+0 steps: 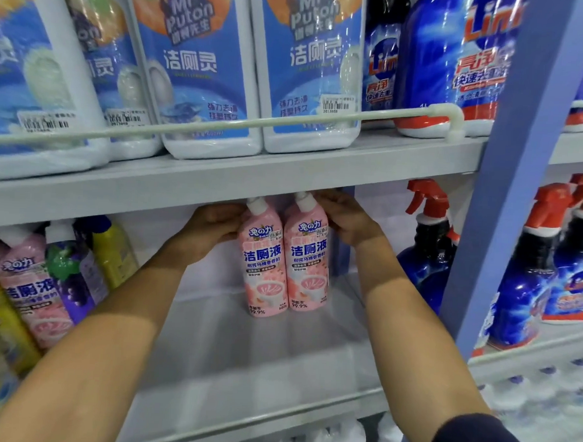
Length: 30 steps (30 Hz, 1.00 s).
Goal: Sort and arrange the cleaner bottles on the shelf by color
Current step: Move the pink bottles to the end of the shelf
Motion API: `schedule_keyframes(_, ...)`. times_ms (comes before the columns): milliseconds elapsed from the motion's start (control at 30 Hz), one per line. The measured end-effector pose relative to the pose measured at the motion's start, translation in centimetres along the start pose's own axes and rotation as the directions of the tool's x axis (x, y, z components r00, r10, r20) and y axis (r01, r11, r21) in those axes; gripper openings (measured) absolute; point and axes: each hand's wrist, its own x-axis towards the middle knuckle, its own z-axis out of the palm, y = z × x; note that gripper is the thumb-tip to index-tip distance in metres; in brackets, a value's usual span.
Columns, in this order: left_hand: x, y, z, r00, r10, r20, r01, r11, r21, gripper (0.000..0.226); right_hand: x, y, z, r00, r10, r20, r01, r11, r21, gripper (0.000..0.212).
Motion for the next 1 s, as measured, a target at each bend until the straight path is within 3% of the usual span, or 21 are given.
schedule_keyframes(67,-0.3,0.2,0.1,0.999,-0.008,0.040,0.011,0.998,-0.059,0.046,0.0,-0.1,0.1,1.000,-0.001,-0.006,0.001,1.000,0.000,0.015)
schedule_keyframes(133,-0.5,0.5,0.3,0.998,-0.008,0.065,0.016,0.994,-0.111,0.028,0.0,-0.3,0.3,1.000,-0.005,-0.020,0.005,1.000,0.008,0.014)
schedule_keyframes(200,-0.5,0.3,0.9,0.999,-0.024,0.034,0.028,0.989,-0.146,0.024,-0.2,-0.3,0.6,0.999,-0.011,-0.042,0.011,1.000,0.009,0.012)
schedule_keyframes(333,-1.0,-0.6,2.8,0.968,-0.079,-0.237,0.039,0.985,-0.170,0.022,-0.8,0.5,1.1,0.985,0.026,-0.173,-0.023,1.000,0.016,0.023)
schedule_keyframes(433,-2.9,-1.3,4.7,0.850,-0.156,-0.503,0.023,0.965,-0.261,0.021,-2.2,1.5,1.2,0.916,-0.045,-0.399,0.021,0.998,-0.064,0.026)
schedule_keyframes(500,-5.1,-2.5,5.6,0.816,-0.117,-0.566,-0.007,0.977,-0.212,0.027,-4.0,2.4,1.0,0.868,-0.127,-0.481,0.075,0.989,-0.125,0.030)
schedule_keyframes(633,-8.1,-4.8,7.6,0.854,-0.047,-0.518,0.076,0.997,0.034,0.039,-7.4,4.0,1.4,0.910,-0.209,-0.357,0.099,0.948,-0.304,0.069)
schedule_keyframes(767,-8.1,-5.1,9.1,0.839,0.033,-0.544,0.083,0.979,0.188,0.041,-7.9,4.5,2.8,0.913,-0.277,-0.300,0.070,0.830,-0.553,0.037)
schedule_keyframes(900,-7.7,-5.1,8.8,0.830,0.044,-0.556,0.107,0.966,0.236,0.040,-7.7,4.3,2.9,0.895,-0.319,-0.312,0.033,0.745,-0.667,0.044)
schedule_keyframes(1000,-7.5,-5.1,8.7,0.831,0.031,-0.556,0.119,0.965,0.233,0.042,-7.8,4.2,3.2,0.882,-0.340,-0.327,0.033,0.736,-0.676,0.042)
